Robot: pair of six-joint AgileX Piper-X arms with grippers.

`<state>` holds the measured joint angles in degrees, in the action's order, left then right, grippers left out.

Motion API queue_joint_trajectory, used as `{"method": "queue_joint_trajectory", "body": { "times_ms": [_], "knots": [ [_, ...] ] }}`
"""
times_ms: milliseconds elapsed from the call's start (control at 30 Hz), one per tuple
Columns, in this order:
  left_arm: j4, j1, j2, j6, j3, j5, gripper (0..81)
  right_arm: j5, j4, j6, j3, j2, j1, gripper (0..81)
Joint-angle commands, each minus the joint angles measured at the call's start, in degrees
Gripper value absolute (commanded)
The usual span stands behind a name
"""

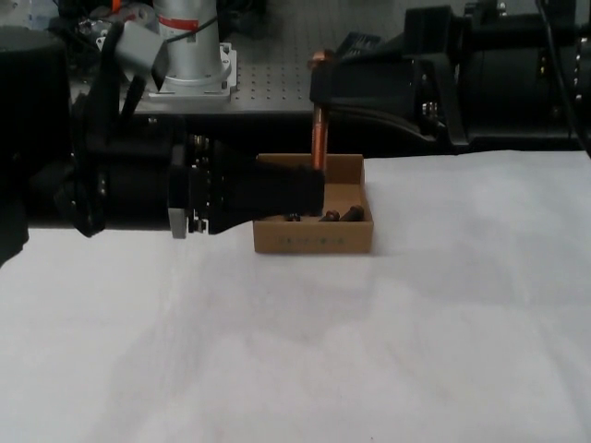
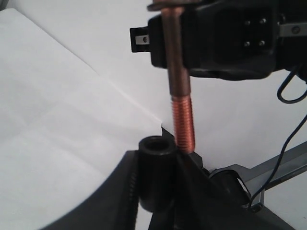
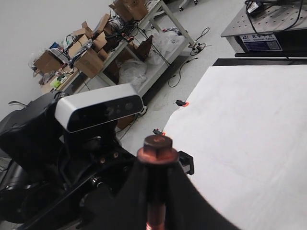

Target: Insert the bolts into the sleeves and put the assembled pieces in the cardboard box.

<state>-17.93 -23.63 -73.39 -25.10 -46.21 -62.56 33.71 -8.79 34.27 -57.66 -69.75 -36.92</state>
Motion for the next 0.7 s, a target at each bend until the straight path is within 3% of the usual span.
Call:
{"method": "queue_joint_trajectory", "body": {
  "times_ms": [0,667],
  "knots": [
    [-1.0,-0.2,0.3,-0.2,-0.3,-1.1,0.6,-0.7,0.3,-0.8,-0.3,-0.2,0.5,1.9],
    [-0.2,-2.2,0.3,1.3,-0.3,-2.0,0.6,0.6,0.2,-0.5,-0.3,-0.2,0.9,1.9]
  ]
}}
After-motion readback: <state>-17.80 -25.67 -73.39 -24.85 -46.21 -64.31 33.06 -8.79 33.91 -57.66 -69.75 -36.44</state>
